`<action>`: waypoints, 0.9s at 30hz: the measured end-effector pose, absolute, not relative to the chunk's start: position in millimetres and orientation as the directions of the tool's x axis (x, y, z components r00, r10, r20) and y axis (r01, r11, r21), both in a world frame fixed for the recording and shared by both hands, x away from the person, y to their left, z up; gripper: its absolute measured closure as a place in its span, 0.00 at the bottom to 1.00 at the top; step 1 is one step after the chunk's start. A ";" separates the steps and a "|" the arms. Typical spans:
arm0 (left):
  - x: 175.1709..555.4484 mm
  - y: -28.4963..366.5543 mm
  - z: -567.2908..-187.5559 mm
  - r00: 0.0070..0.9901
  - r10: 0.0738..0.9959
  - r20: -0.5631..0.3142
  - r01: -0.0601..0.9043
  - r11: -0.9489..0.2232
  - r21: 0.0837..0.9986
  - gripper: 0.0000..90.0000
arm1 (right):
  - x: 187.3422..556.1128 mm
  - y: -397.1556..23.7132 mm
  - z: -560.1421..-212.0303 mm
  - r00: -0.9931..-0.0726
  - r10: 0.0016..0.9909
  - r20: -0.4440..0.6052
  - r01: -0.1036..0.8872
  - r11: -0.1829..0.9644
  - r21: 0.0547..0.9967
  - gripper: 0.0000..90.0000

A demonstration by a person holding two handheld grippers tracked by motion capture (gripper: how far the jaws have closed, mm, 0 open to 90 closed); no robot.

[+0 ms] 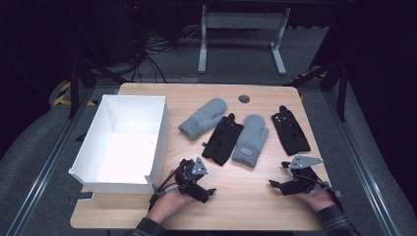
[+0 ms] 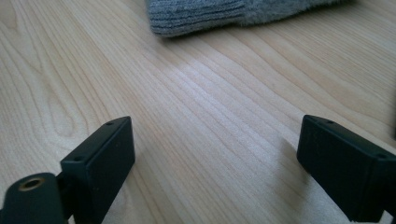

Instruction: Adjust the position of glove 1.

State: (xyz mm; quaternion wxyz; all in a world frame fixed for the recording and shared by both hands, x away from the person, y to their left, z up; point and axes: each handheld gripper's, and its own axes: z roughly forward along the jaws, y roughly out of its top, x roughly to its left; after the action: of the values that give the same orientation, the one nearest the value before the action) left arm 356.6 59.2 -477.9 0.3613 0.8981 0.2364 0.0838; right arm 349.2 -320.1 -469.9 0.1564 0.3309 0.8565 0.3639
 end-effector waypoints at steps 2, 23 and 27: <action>356.5 59.2 -477.9 0.874 0.486 -0.020 0.364 -0.627 0.688 0.00 | 349.1 -320.4 -469.9 -0.733 0.680 -0.027 0.452 0.517 0.727 0.13; 356.9 60.0 -477.8 0.872 0.489 -0.022 0.369 -0.627 0.687 0.00 | 369.1 -308.5 -437.8 -0.764 0.645 0.018 0.448 0.510 0.735 1.00; 356.9 60.0 -477.8 0.872 0.489 -0.022 0.369 -0.627 0.687 0.00 | 377.2 -301.1 -432.1 -0.770 0.638 0.019 0.431 0.499 0.752 1.00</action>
State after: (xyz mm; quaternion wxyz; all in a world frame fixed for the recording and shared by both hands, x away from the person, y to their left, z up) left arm 356.9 60.0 -477.8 0.3601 0.8980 0.2387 0.0834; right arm 377.2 -301.1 -432.1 0.1318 0.3123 0.8557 0.3911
